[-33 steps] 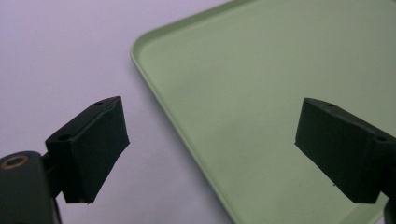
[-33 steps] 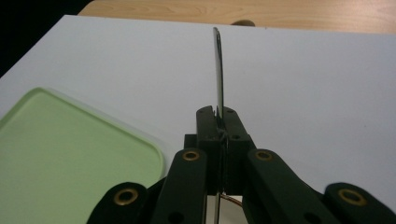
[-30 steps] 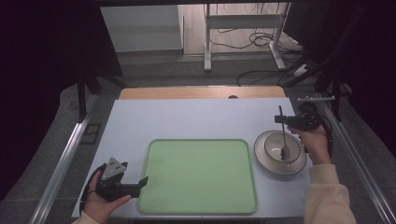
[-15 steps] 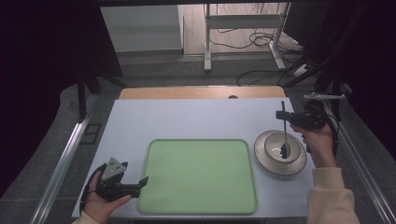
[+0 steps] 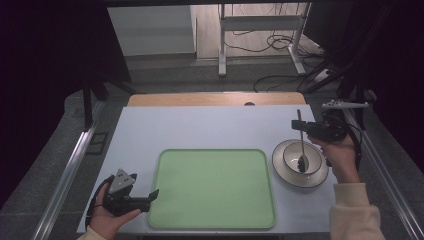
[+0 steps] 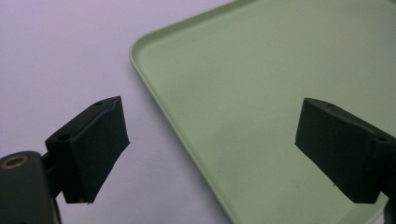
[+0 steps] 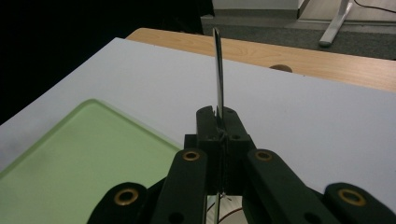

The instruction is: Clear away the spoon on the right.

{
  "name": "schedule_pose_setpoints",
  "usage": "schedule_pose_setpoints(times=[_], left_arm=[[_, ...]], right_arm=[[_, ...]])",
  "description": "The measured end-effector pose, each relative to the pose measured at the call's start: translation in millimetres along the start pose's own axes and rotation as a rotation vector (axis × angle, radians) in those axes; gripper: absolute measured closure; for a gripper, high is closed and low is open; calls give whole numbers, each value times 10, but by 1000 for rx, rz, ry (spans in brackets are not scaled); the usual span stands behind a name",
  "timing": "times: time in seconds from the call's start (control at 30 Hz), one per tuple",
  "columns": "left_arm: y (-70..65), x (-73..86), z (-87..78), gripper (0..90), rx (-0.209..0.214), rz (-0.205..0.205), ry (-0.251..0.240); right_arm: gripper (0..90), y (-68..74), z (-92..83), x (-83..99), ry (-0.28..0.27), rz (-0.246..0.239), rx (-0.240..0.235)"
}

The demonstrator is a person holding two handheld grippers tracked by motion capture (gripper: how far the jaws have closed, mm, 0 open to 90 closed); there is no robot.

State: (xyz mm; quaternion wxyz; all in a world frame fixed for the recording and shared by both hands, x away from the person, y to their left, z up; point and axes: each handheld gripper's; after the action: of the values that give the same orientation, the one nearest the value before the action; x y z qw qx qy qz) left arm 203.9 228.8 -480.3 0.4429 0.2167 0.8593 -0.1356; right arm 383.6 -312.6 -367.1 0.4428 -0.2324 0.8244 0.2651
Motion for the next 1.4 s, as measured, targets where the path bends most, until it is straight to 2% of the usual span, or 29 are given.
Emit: schedule_pose_setpoints(times=[0.27, 0.6, 0.8, 1.17, 1.4], left_arm=[[12, 0, -8, 91, 0, -7, -4], [2, -5, -22, 91, -4, -2, -7], [11, -7, -26, 91, -8, -6, -10], [-3, -5, -16, 91, -11, -4, -5], [-4, -4, -12, 91, -9, -2, -4]], right_arm=[[881, 98, 13, 7, 10, -10, -22], [881, 286, 11, 12, 12, -24, -56], [881, 478, -19, 3, 0, -40, -90], [881, 749, 28, 61, 12, -41, -134], [881, 894, 10, 111, 14, -37, -143]])
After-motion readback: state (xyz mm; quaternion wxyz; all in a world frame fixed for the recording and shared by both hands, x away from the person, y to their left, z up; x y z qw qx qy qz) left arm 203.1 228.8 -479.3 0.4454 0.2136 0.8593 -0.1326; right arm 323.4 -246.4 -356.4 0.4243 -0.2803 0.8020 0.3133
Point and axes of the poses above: each handheld gripper's, and its own axes: z roughly forward along the jaws, x roughly out of its underside, y roughly to its left, and after that the axes turned 4 degrees about -y, right-handed
